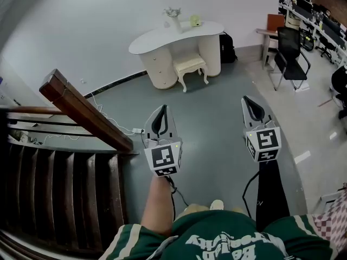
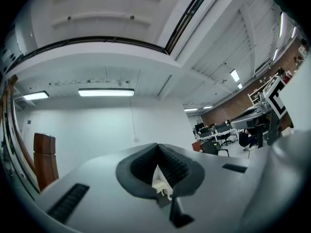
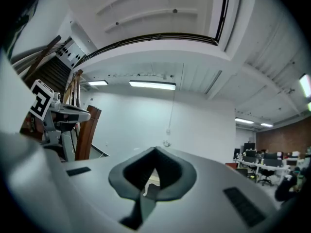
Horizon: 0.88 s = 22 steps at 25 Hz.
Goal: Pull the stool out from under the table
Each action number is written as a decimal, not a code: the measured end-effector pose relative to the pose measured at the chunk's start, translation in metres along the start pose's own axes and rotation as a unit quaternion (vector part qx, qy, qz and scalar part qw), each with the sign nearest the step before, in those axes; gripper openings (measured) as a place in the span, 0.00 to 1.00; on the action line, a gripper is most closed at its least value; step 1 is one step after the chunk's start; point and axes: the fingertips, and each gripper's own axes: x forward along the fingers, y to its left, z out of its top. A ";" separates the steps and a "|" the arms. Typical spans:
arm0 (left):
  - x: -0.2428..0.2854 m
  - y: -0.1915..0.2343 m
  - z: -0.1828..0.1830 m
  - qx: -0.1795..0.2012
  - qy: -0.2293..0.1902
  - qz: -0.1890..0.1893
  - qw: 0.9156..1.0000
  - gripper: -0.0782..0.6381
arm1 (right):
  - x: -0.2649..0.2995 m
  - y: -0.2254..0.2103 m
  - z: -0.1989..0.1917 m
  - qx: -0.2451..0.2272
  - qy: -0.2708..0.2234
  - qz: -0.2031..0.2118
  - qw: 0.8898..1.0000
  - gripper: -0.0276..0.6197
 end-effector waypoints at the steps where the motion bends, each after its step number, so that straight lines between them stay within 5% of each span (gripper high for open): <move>1: 0.001 -0.001 -0.003 -0.001 0.003 0.000 1.000 0.11 | 0.001 0.000 -0.002 0.003 -0.001 0.003 1.000 0.05; 6: 0.004 -0.015 -0.012 -0.003 0.016 -0.025 1.000 0.14 | 0.004 -0.008 -0.016 0.046 -0.009 -0.005 0.999 0.05; 8: 0.004 -0.017 -0.012 -0.005 0.018 -0.034 0.999 0.35 | 0.008 -0.007 -0.021 0.047 -0.002 -0.002 0.999 0.05; 9: 0.004 -0.017 -0.012 -0.004 0.019 -0.036 0.999 0.39 | 0.009 -0.006 -0.023 0.053 -0.002 0.003 0.999 0.11; 11: 0.003 -0.022 -0.013 0.003 0.023 -0.040 0.999 0.44 | 0.011 -0.004 -0.026 0.080 -0.011 0.019 0.997 0.49; 14: 0.004 -0.030 -0.019 0.001 0.029 -0.056 0.998 0.54 | 0.013 0.003 -0.032 0.100 -0.013 0.052 0.994 0.83; 18: 0.010 -0.039 -0.020 -0.032 0.020 -0.077 0.996 0.69 | 0.015 0.013 -0.044 0.088 0.000 0.081 0.993 0.96; 22: 0.020 -0.041 -0.016 -0.055 0.012 -0.087 0.995 0.74 | 0.019 0.003 -0.046 0.107 -0.011 0.066 0.992 0.97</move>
